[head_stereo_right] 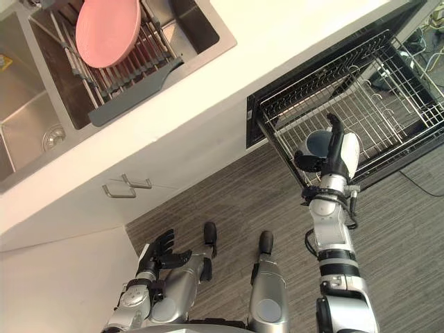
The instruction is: Walk over to the sink, pick up the cup, carry it to the dishwasher, place the cup inside the dishwasher, then close the dishwasher door
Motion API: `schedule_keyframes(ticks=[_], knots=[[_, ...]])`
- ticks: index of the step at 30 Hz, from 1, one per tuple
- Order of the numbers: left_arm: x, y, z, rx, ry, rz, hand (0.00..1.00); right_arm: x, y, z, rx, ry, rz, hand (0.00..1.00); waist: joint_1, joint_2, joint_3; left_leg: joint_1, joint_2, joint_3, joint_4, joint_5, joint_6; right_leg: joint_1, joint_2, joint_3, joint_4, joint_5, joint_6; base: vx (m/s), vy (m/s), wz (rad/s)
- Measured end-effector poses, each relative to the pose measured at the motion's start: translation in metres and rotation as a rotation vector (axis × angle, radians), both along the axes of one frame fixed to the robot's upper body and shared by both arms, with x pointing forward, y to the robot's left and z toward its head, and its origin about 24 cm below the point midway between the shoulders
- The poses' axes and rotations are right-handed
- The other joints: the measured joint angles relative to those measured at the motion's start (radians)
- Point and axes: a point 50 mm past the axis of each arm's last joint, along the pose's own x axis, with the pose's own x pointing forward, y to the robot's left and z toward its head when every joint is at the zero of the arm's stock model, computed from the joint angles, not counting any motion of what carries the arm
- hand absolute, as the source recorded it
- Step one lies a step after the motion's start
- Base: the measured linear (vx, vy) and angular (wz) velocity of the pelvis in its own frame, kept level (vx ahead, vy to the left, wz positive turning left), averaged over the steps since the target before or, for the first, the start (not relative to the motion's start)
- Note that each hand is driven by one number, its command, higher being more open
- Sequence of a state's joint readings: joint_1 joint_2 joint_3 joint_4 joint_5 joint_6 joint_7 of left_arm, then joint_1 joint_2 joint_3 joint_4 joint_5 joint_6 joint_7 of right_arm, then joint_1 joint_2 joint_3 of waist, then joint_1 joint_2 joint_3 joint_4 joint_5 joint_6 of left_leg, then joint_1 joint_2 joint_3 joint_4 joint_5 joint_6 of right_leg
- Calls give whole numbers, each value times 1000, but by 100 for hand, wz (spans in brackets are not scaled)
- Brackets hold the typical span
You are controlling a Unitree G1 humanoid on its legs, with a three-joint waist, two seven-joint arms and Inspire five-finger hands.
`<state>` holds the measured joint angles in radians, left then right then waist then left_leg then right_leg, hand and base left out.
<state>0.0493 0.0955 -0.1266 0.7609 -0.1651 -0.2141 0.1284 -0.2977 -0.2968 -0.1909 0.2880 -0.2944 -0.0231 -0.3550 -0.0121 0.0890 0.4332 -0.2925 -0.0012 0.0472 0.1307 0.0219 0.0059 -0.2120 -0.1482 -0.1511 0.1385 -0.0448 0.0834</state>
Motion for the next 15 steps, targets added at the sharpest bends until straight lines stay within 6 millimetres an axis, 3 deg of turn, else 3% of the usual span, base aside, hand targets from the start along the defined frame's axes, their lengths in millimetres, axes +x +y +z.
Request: schedule_keyframes(ticks=[6,10,15], knots=[[-4,1,-6,25,50,-22,90,-36,13,-25,148,-7,18,90,-9,-8,-14,60,-3,0,-42,2,-4,59,4,-11,-40,1,2,37,-11,0],[-12,4,-14,39,110,-44,90,-61,24,-46,245,41,39,90,-10,-34,-80,95,-4,-9,-68,3,-6,101,7,-21,-67,2,4,65,-15,7],[-25,4,-22,50,164,-57,90,-77,32,-33,256,-40,76,90,-10,-64,-169,150,-9,-10,-92,4,-6,161,2,-24,-103,7,11,9,-2,0]])
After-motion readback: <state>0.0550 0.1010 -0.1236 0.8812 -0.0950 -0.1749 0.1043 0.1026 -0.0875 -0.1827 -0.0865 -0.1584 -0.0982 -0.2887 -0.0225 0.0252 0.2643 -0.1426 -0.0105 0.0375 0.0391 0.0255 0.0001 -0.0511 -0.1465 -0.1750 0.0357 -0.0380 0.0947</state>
